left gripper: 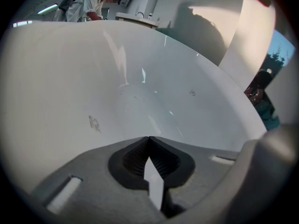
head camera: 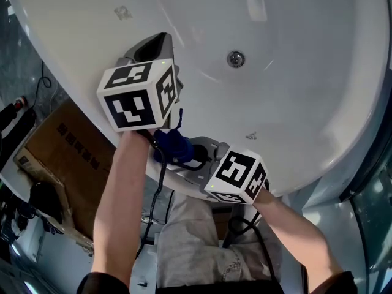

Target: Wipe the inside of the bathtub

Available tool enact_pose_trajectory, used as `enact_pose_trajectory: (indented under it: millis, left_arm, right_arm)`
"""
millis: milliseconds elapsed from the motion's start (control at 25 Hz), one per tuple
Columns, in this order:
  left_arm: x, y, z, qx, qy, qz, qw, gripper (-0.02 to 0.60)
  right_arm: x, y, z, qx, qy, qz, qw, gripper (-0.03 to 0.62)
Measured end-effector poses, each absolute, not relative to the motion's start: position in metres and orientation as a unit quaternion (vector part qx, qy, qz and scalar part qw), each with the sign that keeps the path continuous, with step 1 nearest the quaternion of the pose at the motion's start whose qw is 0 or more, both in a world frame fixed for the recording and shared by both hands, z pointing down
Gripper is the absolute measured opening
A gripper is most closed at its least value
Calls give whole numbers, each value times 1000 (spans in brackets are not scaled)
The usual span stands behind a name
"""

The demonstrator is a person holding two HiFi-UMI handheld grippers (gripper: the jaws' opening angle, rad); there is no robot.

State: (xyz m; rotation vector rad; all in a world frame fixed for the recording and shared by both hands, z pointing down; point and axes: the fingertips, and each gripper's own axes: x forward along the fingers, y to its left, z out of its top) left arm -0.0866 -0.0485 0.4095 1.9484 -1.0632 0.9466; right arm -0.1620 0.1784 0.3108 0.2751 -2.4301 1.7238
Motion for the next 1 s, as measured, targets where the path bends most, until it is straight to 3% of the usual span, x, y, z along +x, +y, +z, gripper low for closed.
enact_pose_trajectory:
  millis: [400,1000]
  left_arm:
    - [-88,-45,411,755,-408,373,352,3]
    - [-82,-38,426,752,-401,372,368,3]
  right_arm:
    - [-151,164,315,107,-815,566,59,89]
    - [-52,92,445,286,-781,531,164,89]
